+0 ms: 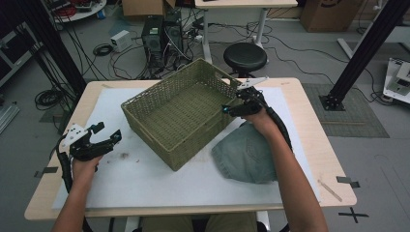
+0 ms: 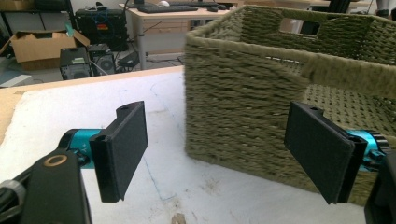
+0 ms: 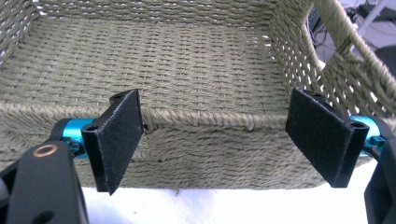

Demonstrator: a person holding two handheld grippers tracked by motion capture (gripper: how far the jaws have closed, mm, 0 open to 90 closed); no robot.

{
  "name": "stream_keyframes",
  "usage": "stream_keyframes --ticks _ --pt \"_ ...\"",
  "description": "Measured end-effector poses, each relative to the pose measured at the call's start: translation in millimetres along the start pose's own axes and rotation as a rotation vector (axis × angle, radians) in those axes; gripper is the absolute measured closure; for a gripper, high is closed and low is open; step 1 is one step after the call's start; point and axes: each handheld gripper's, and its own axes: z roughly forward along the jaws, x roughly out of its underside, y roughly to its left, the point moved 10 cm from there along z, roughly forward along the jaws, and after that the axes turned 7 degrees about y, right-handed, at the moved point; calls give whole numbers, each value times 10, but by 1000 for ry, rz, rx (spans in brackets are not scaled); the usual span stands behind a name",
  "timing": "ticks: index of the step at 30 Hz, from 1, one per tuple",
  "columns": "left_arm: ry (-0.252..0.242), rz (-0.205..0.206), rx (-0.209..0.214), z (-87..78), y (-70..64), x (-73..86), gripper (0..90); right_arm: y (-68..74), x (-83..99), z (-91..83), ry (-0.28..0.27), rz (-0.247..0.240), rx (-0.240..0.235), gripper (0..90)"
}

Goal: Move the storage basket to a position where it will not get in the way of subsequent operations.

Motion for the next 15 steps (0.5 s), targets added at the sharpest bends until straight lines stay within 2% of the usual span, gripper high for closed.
stream_keyframes --ticks 6,8,10,13,15 --pt "-14 -3 6 -28 -13 -24 214 47 -56 45 6 4 1 192" --pt "-17 -7 7 -41 -16 -32 214 87 -56 21 1 2 -21 220" --pt "-22 -5 10 -57 -25 -46 214 171 -81 -21 -16 -10 -44 263" --pt "-30 -2 16 -80 -57 -78 214 320 -116 -69 -26 -48 -56 271" --pt "-36 8 28 -92 -102 -119 213 426 -121 -87 -24 -73 -70 348"
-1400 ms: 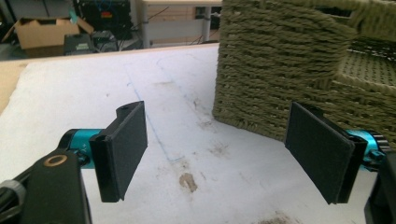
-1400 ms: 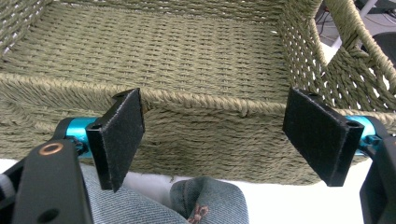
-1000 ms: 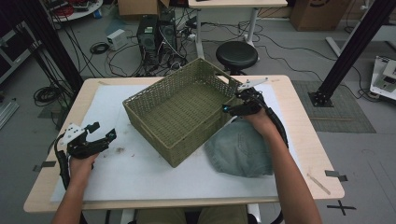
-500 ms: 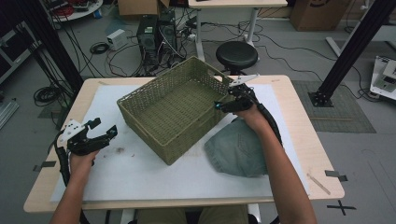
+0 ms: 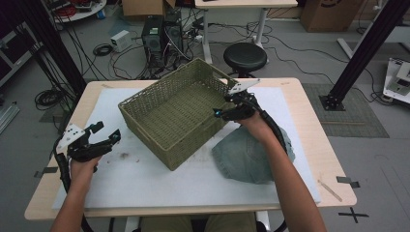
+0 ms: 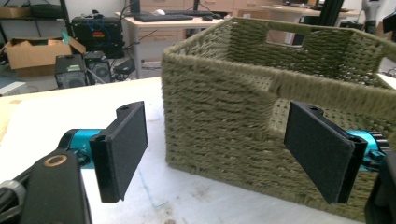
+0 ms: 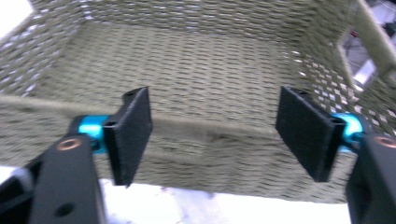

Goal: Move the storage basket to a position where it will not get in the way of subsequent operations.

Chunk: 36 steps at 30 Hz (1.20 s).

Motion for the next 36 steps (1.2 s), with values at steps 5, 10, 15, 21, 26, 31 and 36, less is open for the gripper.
stream_keyframes --ticks 5,10,15,21,26,31,36 --pt "-14 26 35 25 -127 -135 213 158 36 52 29 -51 17 394" --pt "-9 59 75 101 -268 -230 213 113 23 69 31 -89 74 486" --pt "-17 86 135 201 -468 -341 213 90 5 91 27 -56 97 471" --pt "-8 113 183 308 -642 -420 214 178 62 71 19 -9 52 383" --pt "-26 69 142 358 -471 -462 214 255 53 36 6 -23 32 379" --pt "-27 5 101 405 -141 -499 211 271 58 13 4 -22 28 374" --pt "-13 -66 104 522 152 -515 211 301 62 4 5 -30 23 371"
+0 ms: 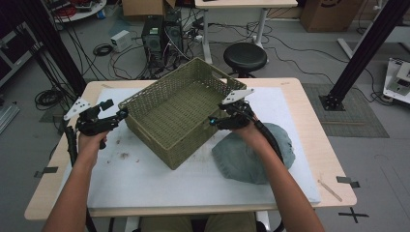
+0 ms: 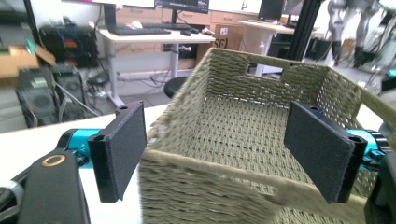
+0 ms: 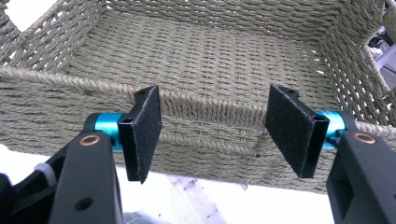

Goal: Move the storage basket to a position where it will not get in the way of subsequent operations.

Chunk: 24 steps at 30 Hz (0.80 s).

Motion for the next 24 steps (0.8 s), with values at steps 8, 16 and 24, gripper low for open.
stream_keyframes --ticks 8,16,24 --pt "62 -21 10 193 206 -42 217 35 -7 -17 4 -16 0 364" --pt "151 -33 45 309 219 115 284 44 16 0 13 -21 -2 360" --pt "178 31 61 314 123 128 390 32 47 -8 12 -12 -6 360"
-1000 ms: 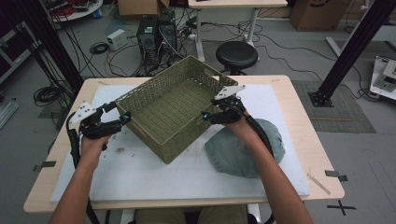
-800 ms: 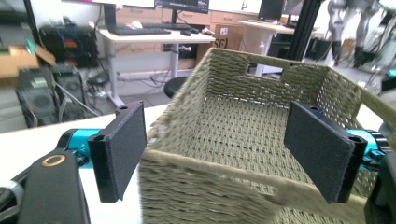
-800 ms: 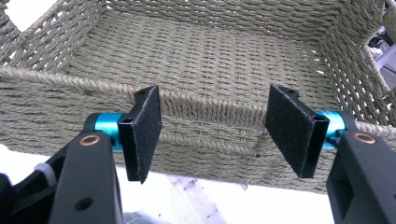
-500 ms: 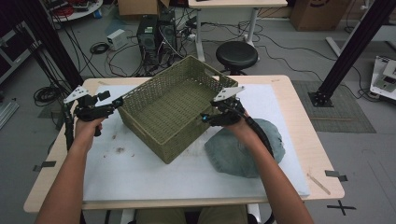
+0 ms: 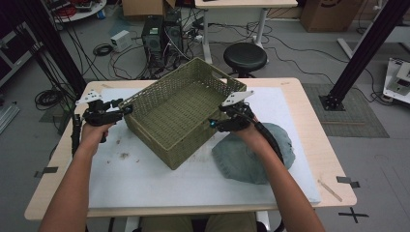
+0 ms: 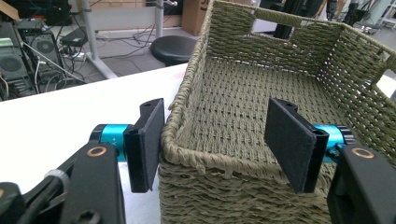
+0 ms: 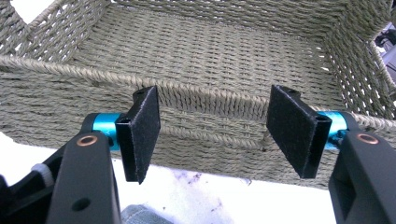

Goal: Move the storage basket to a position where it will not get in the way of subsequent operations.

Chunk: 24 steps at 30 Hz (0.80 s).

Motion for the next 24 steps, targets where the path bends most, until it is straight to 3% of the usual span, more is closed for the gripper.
stream_keyframes --ticks 11,13,21,24 --pt "90 33 34 -150 -156 62 392 -59 62 28 16 28 8 360" --pt "76 49 34 -200 -200 85 390 -65 91 47 25 37 6 360" --pt "14 51 74 -416 -335 194 418 -85 155 64 41 52 10 360" --pt "3 53 93 -480 -387 229 421 -68 176 67 42 36 -8 350"
